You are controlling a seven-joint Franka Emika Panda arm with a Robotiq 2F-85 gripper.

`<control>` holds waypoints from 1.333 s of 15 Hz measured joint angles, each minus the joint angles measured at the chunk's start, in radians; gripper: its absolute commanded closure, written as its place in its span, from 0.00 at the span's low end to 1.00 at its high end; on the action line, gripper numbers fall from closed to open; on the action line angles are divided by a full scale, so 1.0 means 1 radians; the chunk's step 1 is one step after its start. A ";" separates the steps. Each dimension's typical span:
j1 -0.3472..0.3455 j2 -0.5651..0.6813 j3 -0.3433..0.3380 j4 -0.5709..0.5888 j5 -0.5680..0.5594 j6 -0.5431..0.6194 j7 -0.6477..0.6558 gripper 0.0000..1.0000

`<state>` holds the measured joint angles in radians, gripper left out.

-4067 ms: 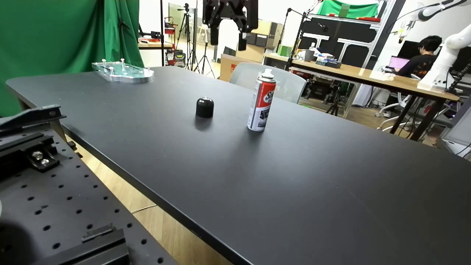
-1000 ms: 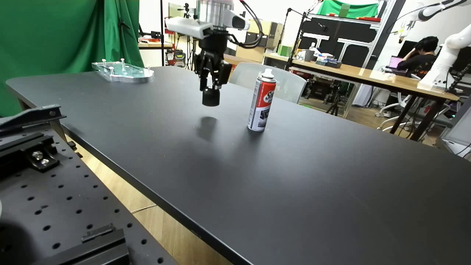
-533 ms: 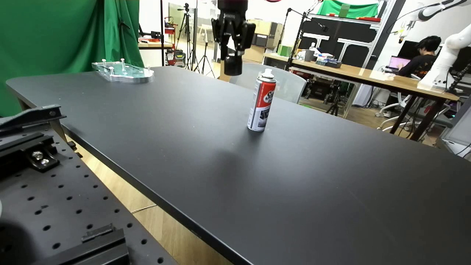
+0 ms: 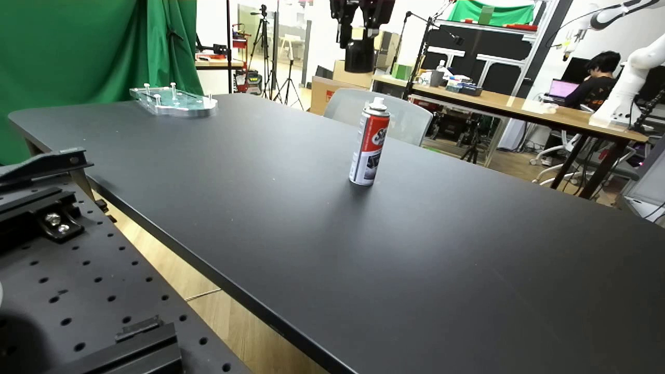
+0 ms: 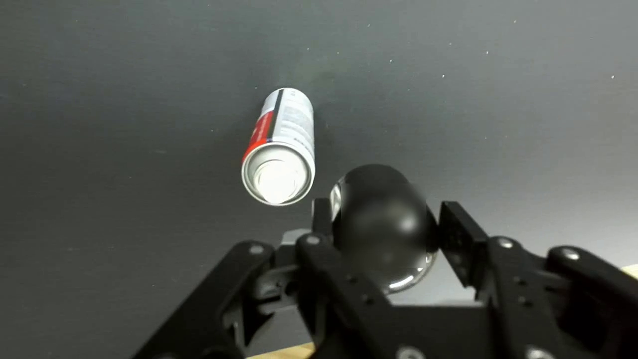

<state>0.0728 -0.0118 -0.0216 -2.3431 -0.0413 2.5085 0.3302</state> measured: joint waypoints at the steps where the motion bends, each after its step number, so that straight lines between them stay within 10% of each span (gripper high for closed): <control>1: -0.013 -0.009 0.000 0.000 0.000 -0.008 0.000 0.69; 20: -0.097 0.022 -0.004 -0.018 0.065 -0.028 -0.005 0.69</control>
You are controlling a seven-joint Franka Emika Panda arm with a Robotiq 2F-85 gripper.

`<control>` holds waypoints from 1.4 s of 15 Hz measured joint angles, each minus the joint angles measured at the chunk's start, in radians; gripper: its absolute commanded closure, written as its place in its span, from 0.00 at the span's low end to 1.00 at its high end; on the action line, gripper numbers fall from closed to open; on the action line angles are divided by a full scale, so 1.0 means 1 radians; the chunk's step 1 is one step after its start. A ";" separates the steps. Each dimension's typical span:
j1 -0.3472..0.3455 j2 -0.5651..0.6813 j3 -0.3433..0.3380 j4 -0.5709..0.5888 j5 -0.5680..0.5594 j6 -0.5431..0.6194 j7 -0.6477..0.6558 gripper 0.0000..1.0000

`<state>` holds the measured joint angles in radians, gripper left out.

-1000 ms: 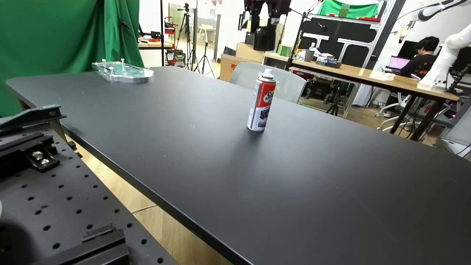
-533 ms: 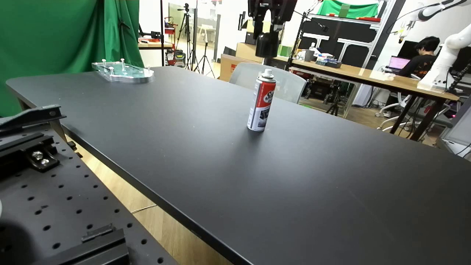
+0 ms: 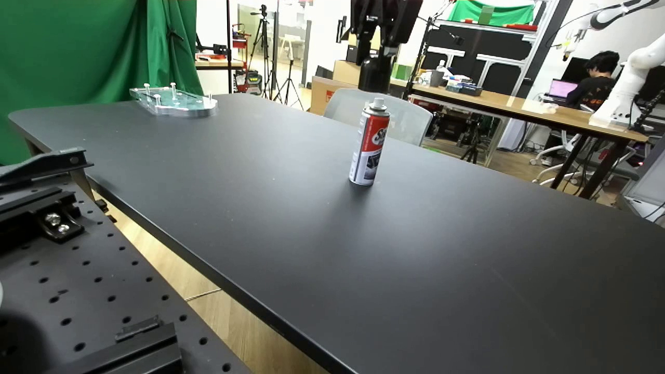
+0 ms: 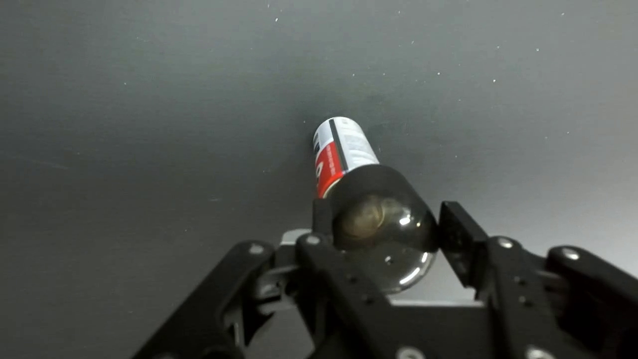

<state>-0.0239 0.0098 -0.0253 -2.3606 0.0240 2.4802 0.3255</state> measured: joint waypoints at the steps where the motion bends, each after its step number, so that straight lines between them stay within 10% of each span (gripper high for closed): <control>1: -0.001 0.006 -0.001 0.000 0.002 0.004 0.000 0.69; 21: -0.006 0.102 -0.015 0.039 0.078 0.063 -0.020 0.69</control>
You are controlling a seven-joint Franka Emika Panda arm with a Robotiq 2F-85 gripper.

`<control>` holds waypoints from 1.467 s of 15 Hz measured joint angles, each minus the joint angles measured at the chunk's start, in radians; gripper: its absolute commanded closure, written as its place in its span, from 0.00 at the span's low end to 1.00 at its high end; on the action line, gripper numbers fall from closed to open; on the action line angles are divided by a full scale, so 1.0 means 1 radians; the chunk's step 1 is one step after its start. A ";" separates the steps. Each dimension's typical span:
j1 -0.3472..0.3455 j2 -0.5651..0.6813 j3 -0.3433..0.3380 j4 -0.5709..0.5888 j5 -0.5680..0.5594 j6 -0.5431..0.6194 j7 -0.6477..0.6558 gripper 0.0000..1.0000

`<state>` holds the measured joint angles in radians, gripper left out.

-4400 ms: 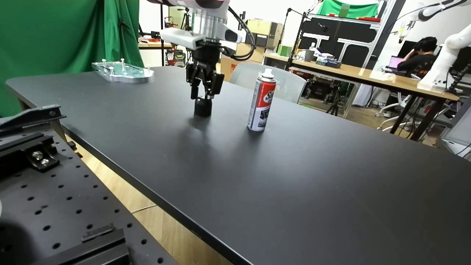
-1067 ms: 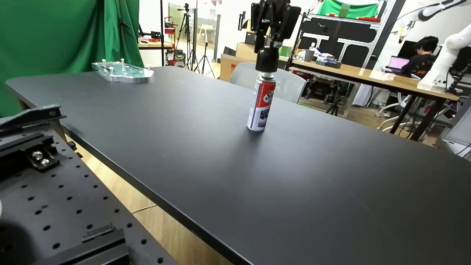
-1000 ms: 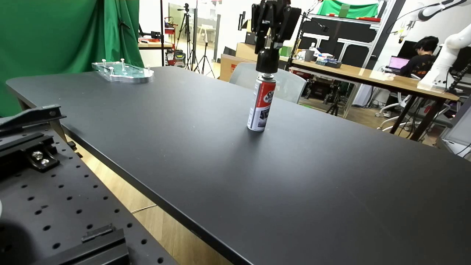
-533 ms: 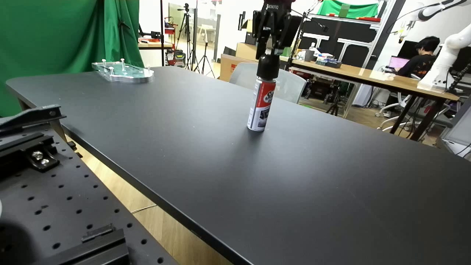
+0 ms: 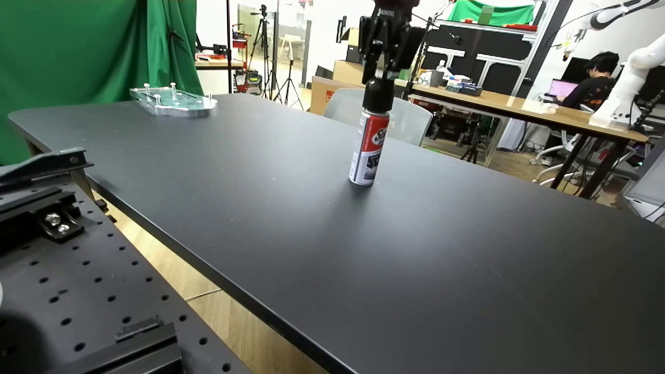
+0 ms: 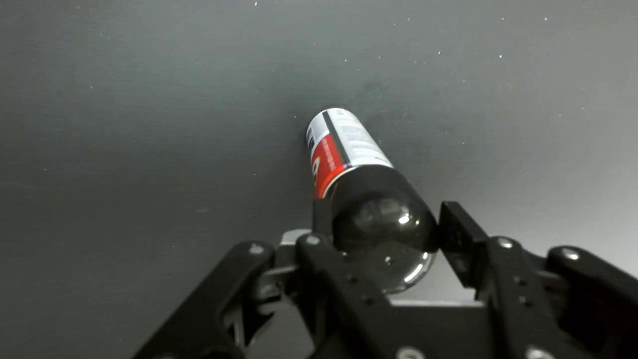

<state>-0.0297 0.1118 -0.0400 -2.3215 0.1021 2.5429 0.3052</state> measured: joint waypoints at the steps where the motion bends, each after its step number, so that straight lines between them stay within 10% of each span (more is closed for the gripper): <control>1: 0.000 0.004 0.000 0.003 0.009 0.000 -0.004 0.69; 21: 0.000 0.014 -0.003 0.008 0.034 -0.003 -0.022 0.69; 22: 0.000 0.014 -0.004 0.009 0.033 -0.004 -0.022 0.22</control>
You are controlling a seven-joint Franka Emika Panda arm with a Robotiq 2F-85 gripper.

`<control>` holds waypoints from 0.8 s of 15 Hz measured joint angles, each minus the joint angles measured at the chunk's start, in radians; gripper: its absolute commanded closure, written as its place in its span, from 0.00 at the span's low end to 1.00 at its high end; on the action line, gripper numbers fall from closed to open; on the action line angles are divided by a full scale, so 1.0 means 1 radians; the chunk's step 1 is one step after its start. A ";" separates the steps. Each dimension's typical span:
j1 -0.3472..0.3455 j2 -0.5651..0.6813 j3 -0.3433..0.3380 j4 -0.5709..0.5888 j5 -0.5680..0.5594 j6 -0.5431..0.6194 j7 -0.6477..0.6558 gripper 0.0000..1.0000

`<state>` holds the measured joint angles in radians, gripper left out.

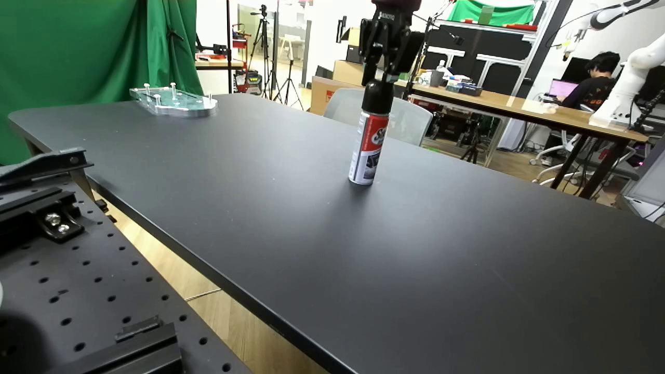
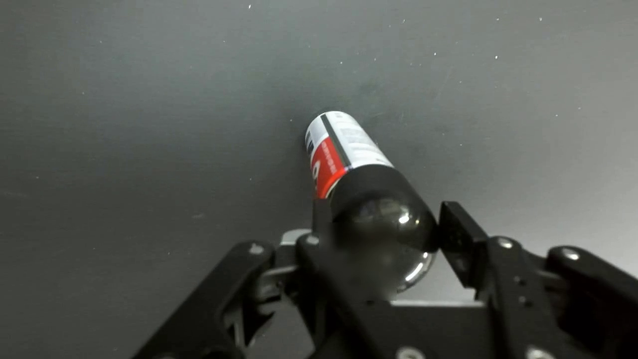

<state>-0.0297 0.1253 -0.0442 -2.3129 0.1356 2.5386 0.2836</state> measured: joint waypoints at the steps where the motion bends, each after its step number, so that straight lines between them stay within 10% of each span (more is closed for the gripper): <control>1: 0.000 0.000 -0.001 0.000 0.000 -0.003 0.000 0.17; 4: 0.000 0.000 -0.003 0.001 -0.001 -0.014 0.006 0.01; 12: 0.009 -0.006 -0.003 0.015 -0.008 -0.025 0.025 0.00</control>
<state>-0.0207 0.1194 -0.0471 -2.2983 0.1273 2.5137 0.3091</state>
